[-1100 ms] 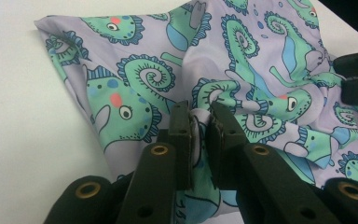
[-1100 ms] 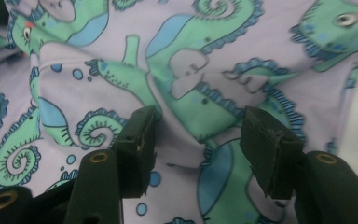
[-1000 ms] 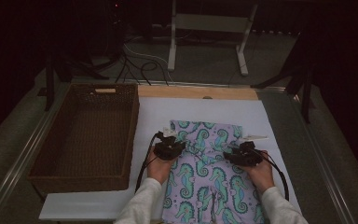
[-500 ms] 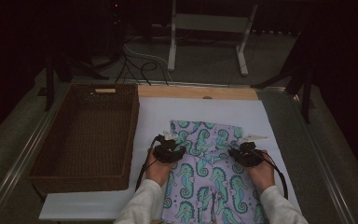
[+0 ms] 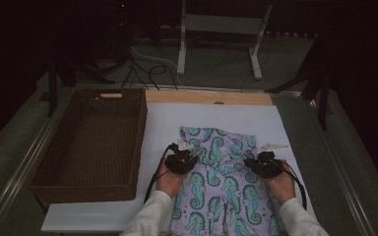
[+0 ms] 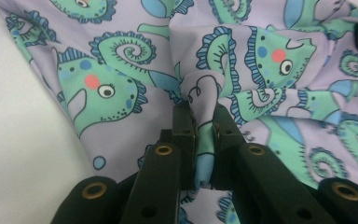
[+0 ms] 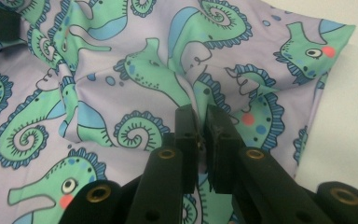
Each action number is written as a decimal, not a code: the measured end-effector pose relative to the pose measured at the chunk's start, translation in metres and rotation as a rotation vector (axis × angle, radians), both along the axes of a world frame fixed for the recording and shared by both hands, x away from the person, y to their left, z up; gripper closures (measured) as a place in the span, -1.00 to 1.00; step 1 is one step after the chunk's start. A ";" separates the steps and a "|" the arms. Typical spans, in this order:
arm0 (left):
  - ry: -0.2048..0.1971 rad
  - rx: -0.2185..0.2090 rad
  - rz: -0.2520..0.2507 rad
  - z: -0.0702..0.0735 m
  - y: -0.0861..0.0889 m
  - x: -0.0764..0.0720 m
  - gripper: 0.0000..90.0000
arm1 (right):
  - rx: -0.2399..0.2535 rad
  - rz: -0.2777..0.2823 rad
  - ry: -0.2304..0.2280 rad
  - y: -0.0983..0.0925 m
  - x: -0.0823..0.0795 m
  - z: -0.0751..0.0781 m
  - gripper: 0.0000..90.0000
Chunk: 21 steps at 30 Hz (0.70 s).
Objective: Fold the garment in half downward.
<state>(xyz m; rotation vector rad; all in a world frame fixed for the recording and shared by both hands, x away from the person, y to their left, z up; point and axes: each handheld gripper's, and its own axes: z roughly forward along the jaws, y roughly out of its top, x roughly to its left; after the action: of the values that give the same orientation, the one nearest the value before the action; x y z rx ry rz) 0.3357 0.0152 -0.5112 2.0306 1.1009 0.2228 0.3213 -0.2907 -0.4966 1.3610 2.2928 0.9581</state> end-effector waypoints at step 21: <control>-0.012 -0.021 -0.074 0.016 0.002 -0.051 0.87 | 0.042 0.059 0.009 -0.016 -0.046 0.020 0.88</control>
<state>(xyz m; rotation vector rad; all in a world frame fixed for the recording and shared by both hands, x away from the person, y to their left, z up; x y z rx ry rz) 0.2849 0.0171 -0.4949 2.0441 1.0147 0.1850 0.2755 -0.3068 -0.4769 1.3235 2.3447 1.0258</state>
